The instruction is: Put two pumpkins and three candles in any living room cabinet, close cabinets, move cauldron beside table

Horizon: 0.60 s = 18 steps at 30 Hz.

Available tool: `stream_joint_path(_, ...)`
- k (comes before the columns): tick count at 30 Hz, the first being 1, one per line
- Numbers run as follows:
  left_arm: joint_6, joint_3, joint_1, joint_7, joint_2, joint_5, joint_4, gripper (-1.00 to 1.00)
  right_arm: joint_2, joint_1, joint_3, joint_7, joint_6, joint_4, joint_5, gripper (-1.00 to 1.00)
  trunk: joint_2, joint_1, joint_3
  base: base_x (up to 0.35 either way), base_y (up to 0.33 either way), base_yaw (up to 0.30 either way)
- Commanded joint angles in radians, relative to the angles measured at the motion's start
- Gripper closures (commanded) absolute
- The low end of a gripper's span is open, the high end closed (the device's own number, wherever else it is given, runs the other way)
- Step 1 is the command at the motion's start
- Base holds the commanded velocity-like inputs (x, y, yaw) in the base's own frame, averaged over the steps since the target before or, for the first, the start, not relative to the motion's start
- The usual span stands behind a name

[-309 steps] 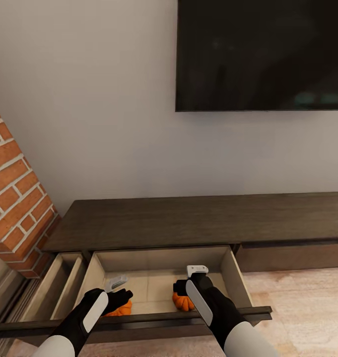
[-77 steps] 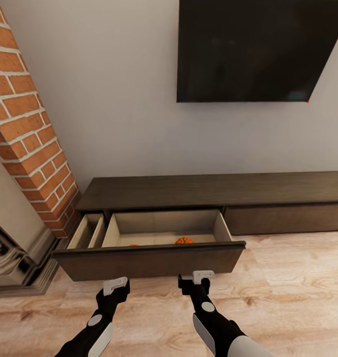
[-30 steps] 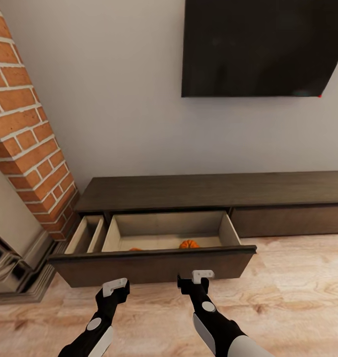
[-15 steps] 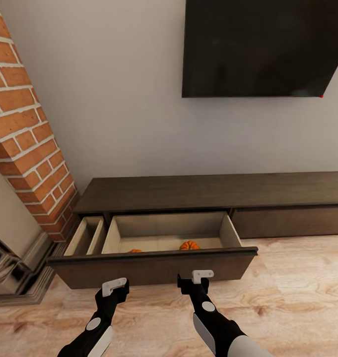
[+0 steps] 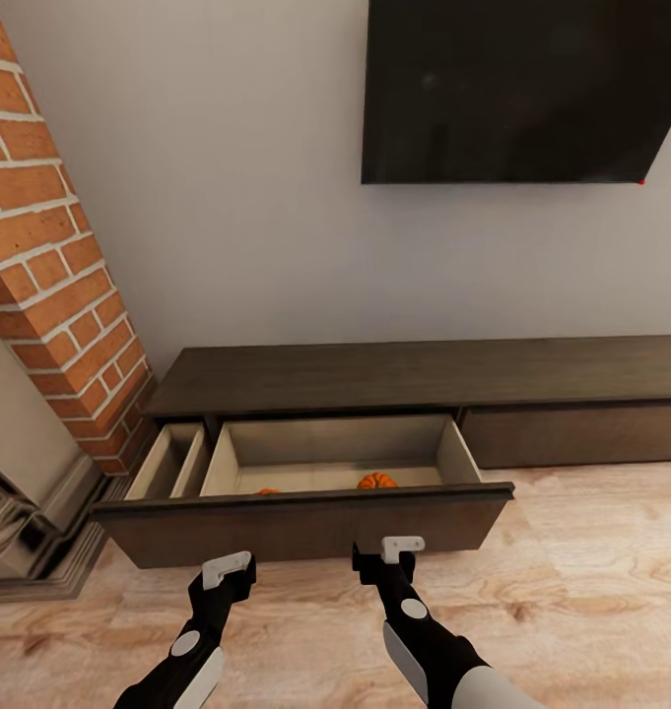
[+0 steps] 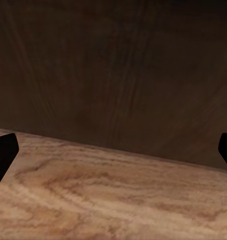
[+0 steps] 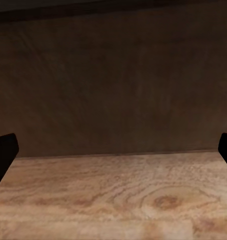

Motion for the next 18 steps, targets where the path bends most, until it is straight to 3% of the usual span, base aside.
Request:
stream_joint_path(1, 0.0, 0.0, 0.0, 0.001, 0.0, 0.002, 0.0, -1.0, 0.0, 0.0, 0.0, 0.0, 0.0, 0.0, 0.0, -1.0, 0.0, 0.0, 0.0, 0.0, 0.0, 0.0)
stream_joint_path(7, 0.001, -0.001, 0.0, 0.0, -0.001, -0.001, 0.0, -1.0, 0.0, 0.0, 0.0, 0.0, 0.0, 0.0, 0.0, -1.0, 0.0, 0.0, 0.0, 0.028, 0.0, 0.0)
stream_joint_path(18, 0.0, -0.001, 0.0, 0.002, -0.002, -0.003, 0.0, -1.0, 0.0, 0.0, 0.0, 0.0, 0.0, 0.0, 0.0, -1.0, 0.0, 0.0, 0.0, 0.201, 0.0, 0.0)
